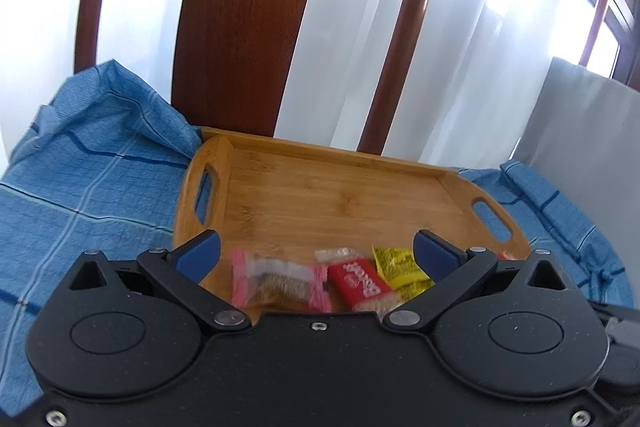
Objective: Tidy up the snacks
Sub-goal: 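Withdraw both tools from the tray toward the remaining snacks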
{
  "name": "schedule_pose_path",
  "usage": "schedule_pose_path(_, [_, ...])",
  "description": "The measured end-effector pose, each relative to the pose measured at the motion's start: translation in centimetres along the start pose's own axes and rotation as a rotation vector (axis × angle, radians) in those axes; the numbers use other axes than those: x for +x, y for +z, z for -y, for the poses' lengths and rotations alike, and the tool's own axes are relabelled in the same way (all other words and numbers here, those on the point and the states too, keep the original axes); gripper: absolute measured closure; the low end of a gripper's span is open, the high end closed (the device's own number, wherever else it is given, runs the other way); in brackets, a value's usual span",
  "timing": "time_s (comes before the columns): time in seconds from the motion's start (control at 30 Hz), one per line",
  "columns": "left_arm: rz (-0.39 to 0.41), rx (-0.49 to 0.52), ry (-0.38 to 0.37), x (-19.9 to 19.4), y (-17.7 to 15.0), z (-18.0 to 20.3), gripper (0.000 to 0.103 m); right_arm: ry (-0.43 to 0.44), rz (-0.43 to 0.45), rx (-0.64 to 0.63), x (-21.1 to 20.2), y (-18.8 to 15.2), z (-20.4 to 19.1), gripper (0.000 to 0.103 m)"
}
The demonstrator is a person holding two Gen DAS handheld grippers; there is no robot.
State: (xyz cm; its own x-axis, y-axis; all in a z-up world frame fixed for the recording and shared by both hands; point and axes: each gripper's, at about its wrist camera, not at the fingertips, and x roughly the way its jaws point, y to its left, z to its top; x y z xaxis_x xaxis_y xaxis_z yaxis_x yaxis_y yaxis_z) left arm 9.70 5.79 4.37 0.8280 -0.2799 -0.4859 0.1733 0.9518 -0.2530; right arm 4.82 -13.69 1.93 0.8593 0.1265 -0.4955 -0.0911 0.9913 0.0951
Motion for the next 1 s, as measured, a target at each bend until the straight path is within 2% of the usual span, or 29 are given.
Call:
schedule_pose_path(0.37, [0.018, 0.012, 0.105, -3.1, -3.1, 0.8, 0.000, 0.028, 0.001, 0.004, -2.7, -2.3, 0.4, 0.037])
schedule_pose_path(0.57, [0.003, -0.044, 0.139, -3.8, -4.4, 0.2, 0.000, 0.053, 0.001, -0.001, -3.9, -3.4, -0.1, 0.034])
schedule_pose_path(0.77, [-0.005, -0.045, 0.152, -4.1, -5.3, -0.1, 0.011, 0.082, -0.024, -0.016, -4.4, -4.6, -1.0, 0.033])
schedule_pose_path(0.83, [-0.012, -0.041, 0.151, -4.0, -5.4, -0.1, 0.018, 0.089, -0.030, -0.022, -4.4, -4.9, -1.3, 0.033])
schedule_pose_path(0.97, [-0.031, -0.045, 0.151, -3.6, -5.7, -0.3, 0.024, 0.089, -0.036, -0.040, -4.2, -5.2, -2.0, 0.033])
schedule_pose_path(1.0, [-0.037, -0.049, 0.153, -3.5, -5.8, -0.4, 0.029, 0.086, -0.041, -0.045, -4.1, -5.3, -2.1, 0.033])
